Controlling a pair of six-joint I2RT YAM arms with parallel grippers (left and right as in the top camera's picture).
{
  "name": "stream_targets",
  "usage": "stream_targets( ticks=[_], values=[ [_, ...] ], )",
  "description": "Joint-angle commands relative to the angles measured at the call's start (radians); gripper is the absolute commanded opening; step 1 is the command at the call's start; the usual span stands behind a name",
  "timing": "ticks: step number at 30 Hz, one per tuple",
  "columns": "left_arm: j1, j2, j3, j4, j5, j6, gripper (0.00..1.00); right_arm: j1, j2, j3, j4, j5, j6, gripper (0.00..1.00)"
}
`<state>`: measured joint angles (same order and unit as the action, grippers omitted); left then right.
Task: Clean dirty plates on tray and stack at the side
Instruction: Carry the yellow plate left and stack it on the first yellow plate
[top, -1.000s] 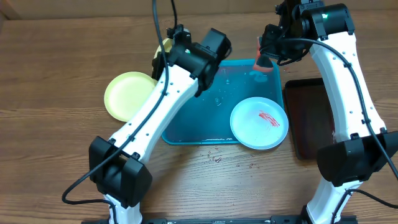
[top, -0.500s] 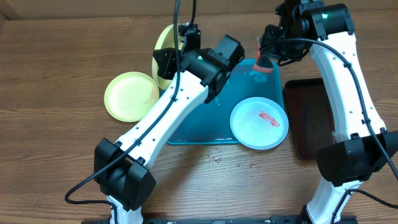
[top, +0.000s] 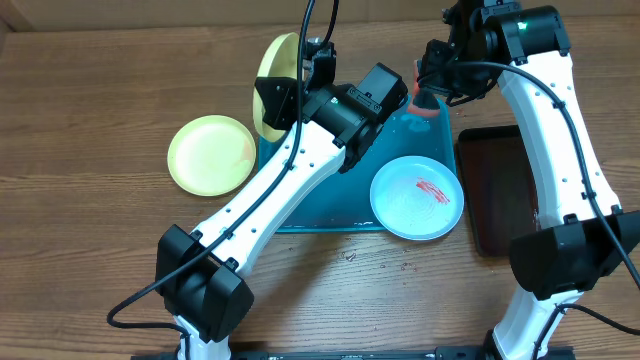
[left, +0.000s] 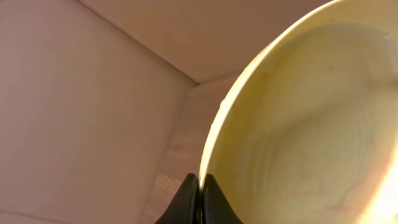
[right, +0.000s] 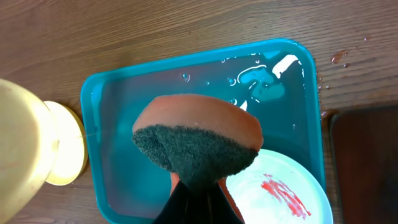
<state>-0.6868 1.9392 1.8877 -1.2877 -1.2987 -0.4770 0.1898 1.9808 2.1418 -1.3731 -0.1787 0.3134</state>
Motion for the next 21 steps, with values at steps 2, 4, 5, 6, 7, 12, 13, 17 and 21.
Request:
stream_targets(
  ticks=[2, 4, 5, 6, 7, 12, 13, 17, 21],
  values=[
    [0.036, -0.031, 0.011, -0.034, 0.264, -0.068, 0.04, -0.002, -0.006, 0.004, 0.001, 0.003, -0.007, 0.04],
    [0.077, -0.031, 0.011, -0.063, 0.404, -0.089, 0.05, -0.002, -0.006, 0.004, -0.002, 0.003, -0.007, 0.04],
    [0.102, -0.033, 0.011, -0.072, 0.468, -0.088, 0.04, -0.002, -0.006, 0.004, -0.002, 0.003, -0.008, 0.04],
    [0.132, -0.037, 0.011, -0.079, 0.532, -0.087, 0.05, -0.002, -0.006, 0.004, -0.002, 0.003, -0.008, 0.04],
    [0.165, -0.04, 0.011, -0.083, 0.598, -0.075, 0.05, -0.002, -0.006, 0.004, -0.002, 0.003, -0.008, 0.04],
    [0.385, -0.094, 0.011, -0.077, 0.997, 0.106, 0.05, -0.002, -0.006, 0.004, -0.007, 0.003, -0.023, 0.04],
    [0.421, -0.103, 0.01, -0.078, 1.05, 0.131, 0.05, -0.002, -0.006, 0.004, -0.007, 0.003, -0.023, 0.04],
    [0.605, -0.124, 0.01, -0.077, 1.27, 0.232, 0.05, -0.002, -0.006, 0.004, -0.011, 0.003, -0.023, 0.04],
    [0.773, -0.124, -0.03, -0.069, 1.357, 0.291, 0.04, -0.002, -0.006, 0.004, -0.014, 0.002, -0.023, 0.04]
  ],
)
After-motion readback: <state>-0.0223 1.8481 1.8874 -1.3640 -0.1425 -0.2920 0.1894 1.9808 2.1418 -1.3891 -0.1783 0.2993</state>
